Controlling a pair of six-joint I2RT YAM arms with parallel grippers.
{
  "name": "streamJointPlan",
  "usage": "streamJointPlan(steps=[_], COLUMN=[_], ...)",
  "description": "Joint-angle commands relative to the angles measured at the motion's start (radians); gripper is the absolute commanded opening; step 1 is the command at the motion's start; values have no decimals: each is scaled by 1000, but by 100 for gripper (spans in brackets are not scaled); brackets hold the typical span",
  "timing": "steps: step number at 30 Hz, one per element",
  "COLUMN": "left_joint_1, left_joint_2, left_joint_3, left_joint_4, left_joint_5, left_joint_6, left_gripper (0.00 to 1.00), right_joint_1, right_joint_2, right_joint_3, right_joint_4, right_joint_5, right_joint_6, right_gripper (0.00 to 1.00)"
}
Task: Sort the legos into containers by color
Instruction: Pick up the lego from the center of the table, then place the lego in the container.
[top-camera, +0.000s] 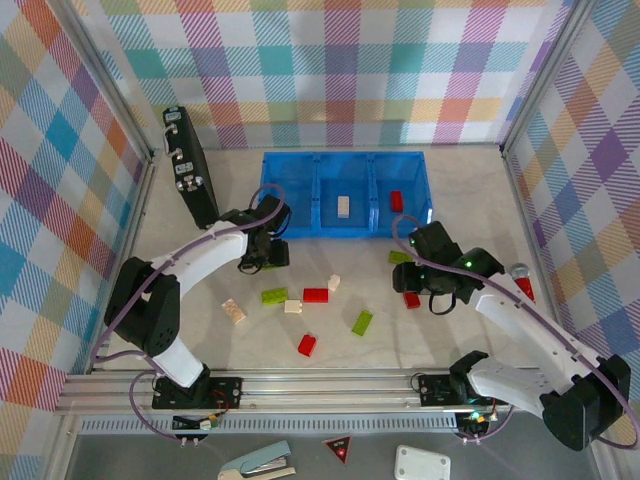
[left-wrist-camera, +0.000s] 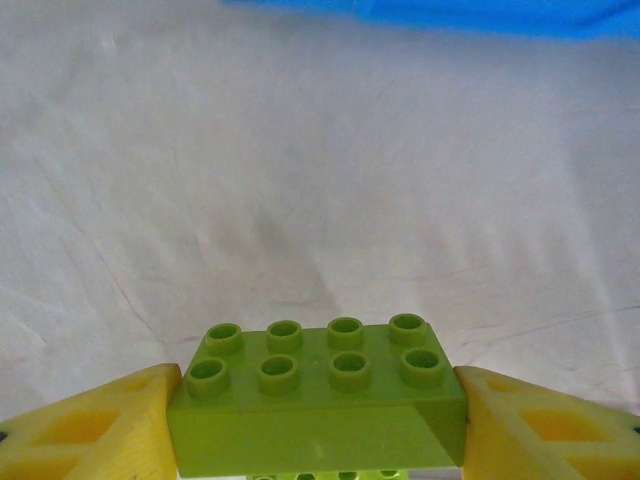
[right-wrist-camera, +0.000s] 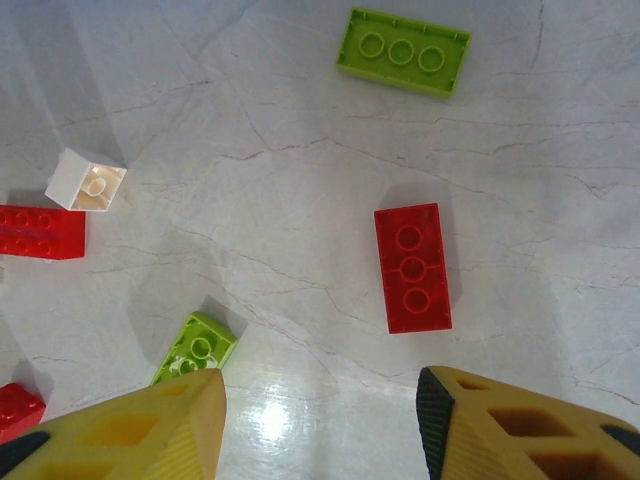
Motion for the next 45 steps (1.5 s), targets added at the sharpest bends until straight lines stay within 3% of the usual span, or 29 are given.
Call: streamJointPlan(steps=[1,9,23,45], left_joint_1=[-5,17,84,124], left_joint_2=[-9,163,448,642], left_joint_3=[94,351,659,748], left_joint_4=[-57,-113,-147,-135], left_joint_5=[-39,-39,31,82], left_joint_6=[54,135,219,237], left_gripper=[63,62,61,64], right_joint_1=[6,5,6,6], right_joint_2=[-20,-59,-107,-105], right_joint_3=[7,8,-12,-20], right_joint_4=[-38,-70,-92,-75], right_joint_5=[26,64,107,111], right_joint_6=[12,19,21,-2], right_gripper=[55,55,55,56])
